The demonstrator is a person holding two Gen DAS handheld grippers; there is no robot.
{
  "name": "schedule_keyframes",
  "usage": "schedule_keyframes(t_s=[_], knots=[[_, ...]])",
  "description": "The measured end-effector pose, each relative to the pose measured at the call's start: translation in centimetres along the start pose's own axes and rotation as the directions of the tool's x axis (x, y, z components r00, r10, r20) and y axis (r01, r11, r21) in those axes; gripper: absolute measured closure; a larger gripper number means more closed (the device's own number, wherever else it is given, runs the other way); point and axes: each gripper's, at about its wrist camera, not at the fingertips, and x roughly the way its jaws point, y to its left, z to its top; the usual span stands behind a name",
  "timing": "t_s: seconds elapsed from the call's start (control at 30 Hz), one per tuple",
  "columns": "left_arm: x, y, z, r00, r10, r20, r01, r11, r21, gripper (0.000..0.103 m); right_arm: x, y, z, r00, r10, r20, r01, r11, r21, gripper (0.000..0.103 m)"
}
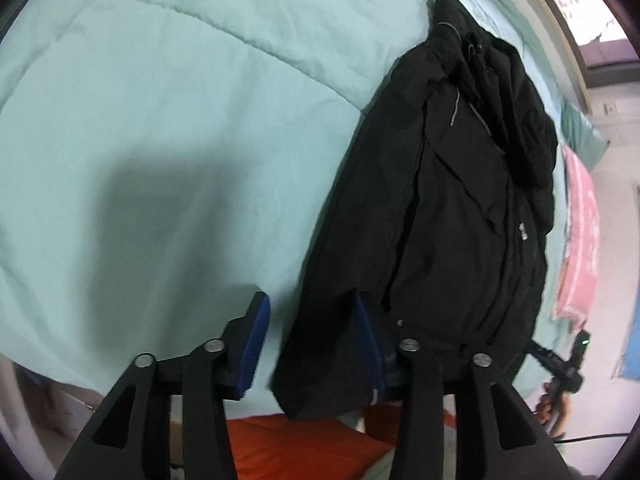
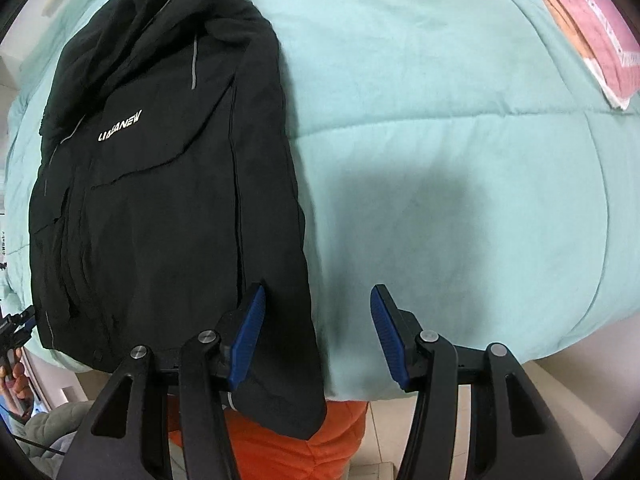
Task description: Fold large clothes
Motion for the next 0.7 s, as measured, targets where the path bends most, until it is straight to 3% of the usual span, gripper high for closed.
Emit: schedule_keyframes(t_s=[0.07, 0.2, 0.33, 0.37, 0.47, 0.6, 0.7], knots=[[0.6, 0.3, 0.2, 1.000, 0.003, -0.020, -0.003, 1.000, -0.010, 0.053, -0.2, -0.3, -0.2, 1.000, 0.006, 0.000, -0.006, 1.000, 0.002, 0.041], [2.8, 1.4, 0.4, 0.993, -0.083, -0.086, 0.077, 0.995, -0.067, 0.053, -0.2, -0.9, -0.6, 0.999, 0.045, -0.002, -0.045, 0.999, 0.016, 0.036], [3.7, 1.9, 0.1, 0.989, -0.120, -0.082, 0.111, 0.988, -0.106, 0.053, 1.1, -1.4, -1.4, 0.995, 0.098, -0.027, -0.097, 0.995, 0.032, 0.036], [3.7, 1.9, 0.1, 0.989, -0.121, -0.083, 0.112, 0.988, -0.104, 0.053, 1.5, -1.4, -1.6, 0.993, 0.111, -0.041, -0.109, 0.993, 0.038, 0.037], [3.0, 1.7, 0.2, 0.989, -0.123, -0.078, 0.116, 0.989, -0.087, 0.053, 1.7, -0.8, -1.8, 0.981, 0.190, -0.051, -0.188, 0.982, 0.035, 0.059], [1.9, 2.0, 0.6, 0.990, -0.130, -0.063, 0.126, 0.990, -0.063, 0.053, 0.7, 0.9, -1.8, 0.975, 0.216, -0.057, -0.219, 0.975, -0.048, 0.059], [3.3, 2.3, 0.6, 0.976, -0.195, -0.099, 0.185, 0.977, -0.106, 0.053, 1.3, 1.6, -1.4, 0.974, 0.208, -0.088, -0.214, 0.974, -0.069, 0.052]])
